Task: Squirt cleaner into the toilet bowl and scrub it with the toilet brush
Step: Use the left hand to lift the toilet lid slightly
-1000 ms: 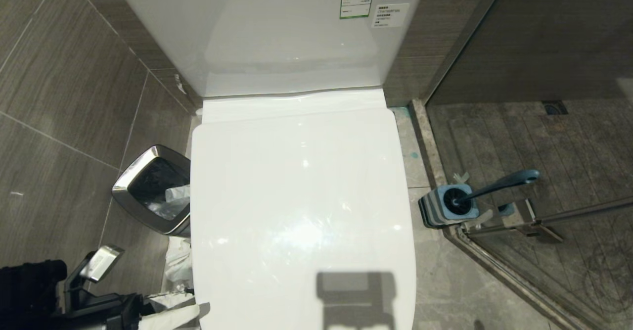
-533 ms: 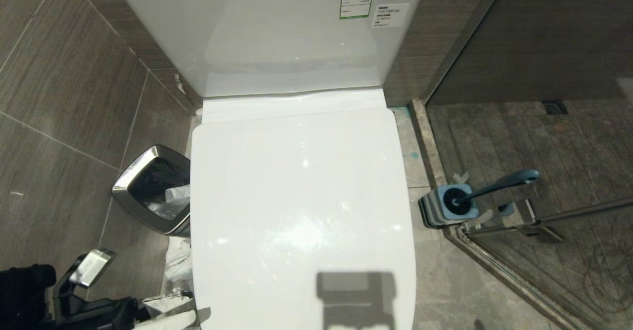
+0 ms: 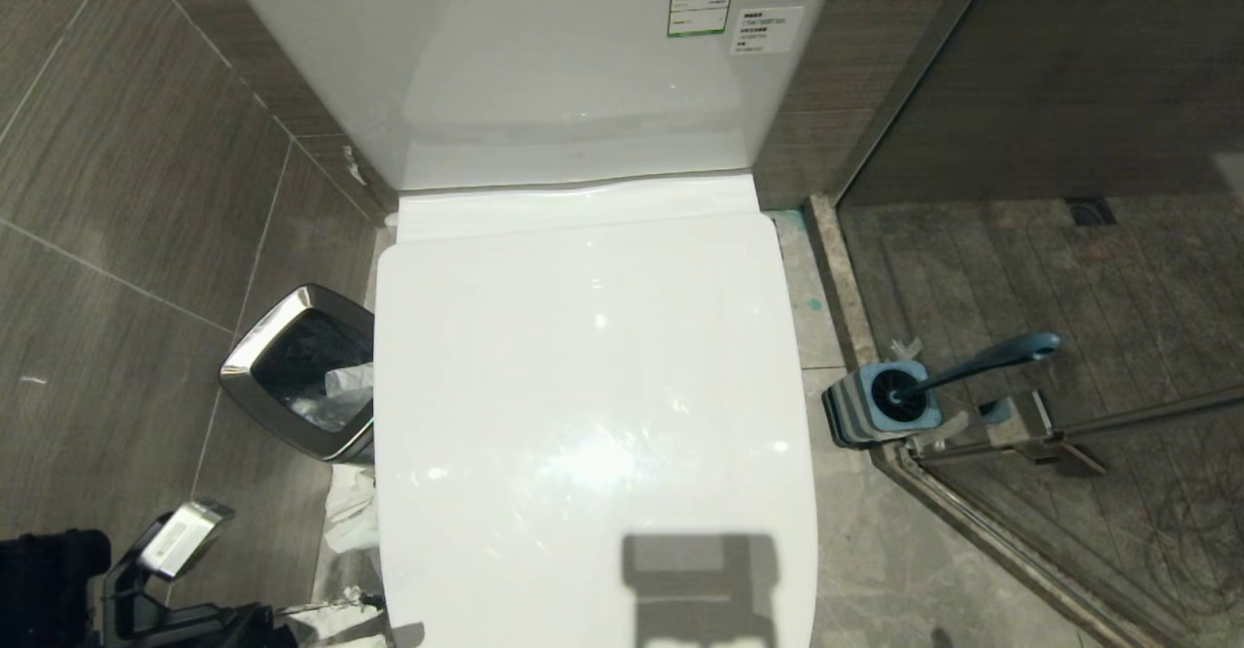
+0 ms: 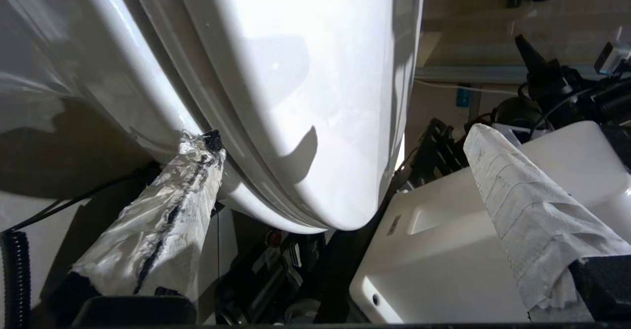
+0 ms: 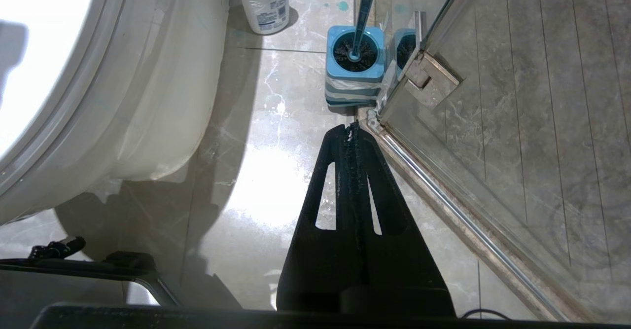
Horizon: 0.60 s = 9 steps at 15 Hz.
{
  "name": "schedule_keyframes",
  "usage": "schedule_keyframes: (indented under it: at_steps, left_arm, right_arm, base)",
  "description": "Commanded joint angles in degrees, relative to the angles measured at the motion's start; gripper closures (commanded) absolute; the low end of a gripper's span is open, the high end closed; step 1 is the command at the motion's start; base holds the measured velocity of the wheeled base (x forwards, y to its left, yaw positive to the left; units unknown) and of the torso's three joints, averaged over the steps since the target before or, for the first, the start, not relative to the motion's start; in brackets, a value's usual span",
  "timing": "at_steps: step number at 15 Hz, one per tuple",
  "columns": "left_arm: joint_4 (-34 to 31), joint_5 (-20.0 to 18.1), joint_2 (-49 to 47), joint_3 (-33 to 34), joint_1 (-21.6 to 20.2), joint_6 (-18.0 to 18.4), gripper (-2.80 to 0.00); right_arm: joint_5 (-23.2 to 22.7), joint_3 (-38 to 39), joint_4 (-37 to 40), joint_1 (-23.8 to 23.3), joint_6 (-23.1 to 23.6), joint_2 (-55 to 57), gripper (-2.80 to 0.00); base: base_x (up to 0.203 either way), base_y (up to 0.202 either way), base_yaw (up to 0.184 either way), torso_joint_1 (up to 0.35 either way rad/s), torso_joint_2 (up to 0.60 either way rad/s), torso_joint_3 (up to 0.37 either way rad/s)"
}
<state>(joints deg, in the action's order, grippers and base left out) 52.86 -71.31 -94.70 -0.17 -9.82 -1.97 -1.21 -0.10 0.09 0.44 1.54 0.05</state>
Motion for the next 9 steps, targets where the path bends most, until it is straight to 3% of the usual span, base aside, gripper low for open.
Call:
schedule_keyframes:
  at_steps: [1, 9]
  left_arm:
    - [0.5, -0.2, -1.5, 0.0, 1.4, 0.1, -2.8]
    - [0.8, 0.6, -2.9, -0.4, 3.1, 0.6, -2.8]
  right_arm:
    - [0.0, 0.0, 0.0, 0.0, 0.0, 0.0, 0.0]
    - [0.0, 0.0, 0.0, 0.0, 0.0, 0.0, 0.0]
  base:
    - [0.0, 0.0, 0.0, 0.0, 0.0, 0.0]
    - [0.0, 0.0, 0.0, 0.0, 0.0, 0.0]
